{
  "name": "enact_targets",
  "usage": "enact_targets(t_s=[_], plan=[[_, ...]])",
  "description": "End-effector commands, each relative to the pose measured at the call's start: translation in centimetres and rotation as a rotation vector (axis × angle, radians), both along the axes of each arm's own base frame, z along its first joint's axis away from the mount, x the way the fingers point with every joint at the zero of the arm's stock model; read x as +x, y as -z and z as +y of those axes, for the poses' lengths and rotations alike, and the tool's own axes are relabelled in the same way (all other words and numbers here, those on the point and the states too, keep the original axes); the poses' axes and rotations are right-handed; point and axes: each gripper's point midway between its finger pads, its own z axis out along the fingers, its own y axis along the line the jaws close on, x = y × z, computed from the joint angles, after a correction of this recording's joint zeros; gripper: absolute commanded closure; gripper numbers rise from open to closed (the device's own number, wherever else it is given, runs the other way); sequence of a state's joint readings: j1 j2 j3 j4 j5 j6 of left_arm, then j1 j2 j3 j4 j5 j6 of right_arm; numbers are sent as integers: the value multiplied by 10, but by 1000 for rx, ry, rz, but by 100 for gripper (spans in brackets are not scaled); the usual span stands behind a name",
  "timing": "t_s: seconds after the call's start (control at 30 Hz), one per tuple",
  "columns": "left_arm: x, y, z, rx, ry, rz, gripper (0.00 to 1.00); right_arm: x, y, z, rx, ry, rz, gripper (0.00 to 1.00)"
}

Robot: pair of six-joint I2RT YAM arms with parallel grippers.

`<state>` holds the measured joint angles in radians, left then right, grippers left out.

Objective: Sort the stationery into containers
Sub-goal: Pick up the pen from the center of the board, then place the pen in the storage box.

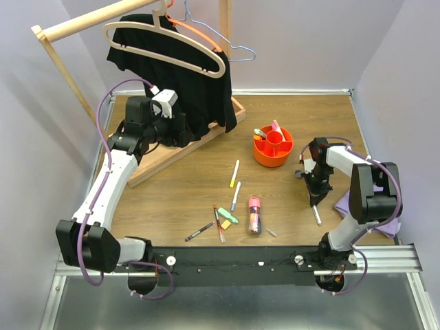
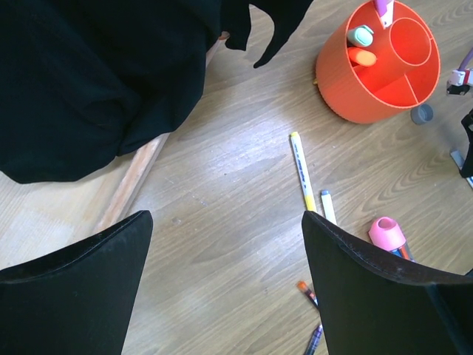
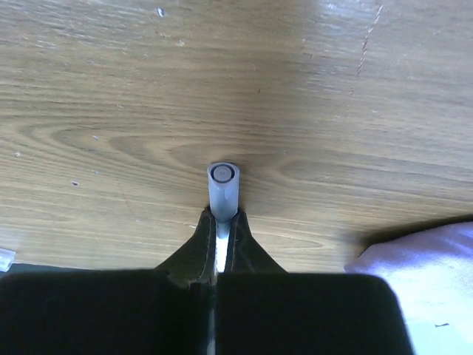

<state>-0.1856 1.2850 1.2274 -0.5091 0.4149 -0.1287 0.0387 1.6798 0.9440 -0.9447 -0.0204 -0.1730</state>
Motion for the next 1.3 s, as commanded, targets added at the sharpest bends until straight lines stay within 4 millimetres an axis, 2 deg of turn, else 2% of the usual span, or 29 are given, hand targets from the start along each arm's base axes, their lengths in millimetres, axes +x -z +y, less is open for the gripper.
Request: enact_targets(t_s=[0.0, 0.07, 0.1, 0.2, 0.23, 0.27, 0.33, 0.37, 0.43, 0.47, 0.53, 0.57, 0.63, 0.7, 0.73, 0.83, 0.87, 0.93, 1.1, 1.27], plan=[[-2, -7, -5, -22, 21, -13, 9, 32, -27, 8, 49, 5, -140, 100], [-4, -8, -3, -16, 24, -18, 9, 50, -57, 11, 70, -4, -244, 100], [-5, -8, -2, -17, 20, -12, 9, 70, -80, 18, 113, -8, -320, 100], [-10, -8, -1, -25, 22, 0, 9, 98, -118, 36, 208, -8, -466, 99], [-13, -9, -1, -24, 26, 0, 9, 110, -131, 41, 234, -13, -529, 99], [-13, -9, -1, -20, 27, -1, 9, 131, -149, 45, 259, 3, -645, 99], [-16, -8, 1, -12, 28, 3, 9, 151, -161, 53, 309, 10, -761, 99], [-16, -8, 1, -7, 27, 3, 9, 178, -179, 57, 340, 20, -898, 100], [-18, -5, 3, 11, 31, 12, 9, 197, -199, 65, 396, 11, -1025, 100], [-18, -7, 4, 17, 33, 9, 9, 214, -215, 69, 425, 3, -1129, 99], [-19, -3, 7, 39, 32, 21, 9, 231, -224, 73, 467, 25, -1196, 100], [-19, -3, 8, 44, 32, 20, 9, 243, -235, 75, 486, 32, -1266, 99], [-19, -1, 10, 65, 37, 27, 9, 260, -234, 73, 484, 52, -1300, 99], [-17, -1, 11, 76, 35, 26, 9, 272, -240, 75, 497, 38, -1332, 100], [-15, 0, 11, 85, 38, 25, 9, 278, -230, 76, 498, 40, -1311, 99], [-10, 3, 13, 96, 27, 29, 9, 288, -225, 80, 513, 30, -1303, 99], [-8, 3, 14, 98, 27, 28, 9, 292, -214, 81, 514, 31, -1284, 99], [-6, 5, 13, 99, 25, 33, 9, 296, -210, 84, 516, 22, -1276, 99], [1, 5, 13, 104, 23, 34, 9, 304, -178, 91, 502, -1, -1209, 99], [6, 5, 10, 95, 25, 40, 9, 298, -162, 103, 500, -44, -1160, 100]])
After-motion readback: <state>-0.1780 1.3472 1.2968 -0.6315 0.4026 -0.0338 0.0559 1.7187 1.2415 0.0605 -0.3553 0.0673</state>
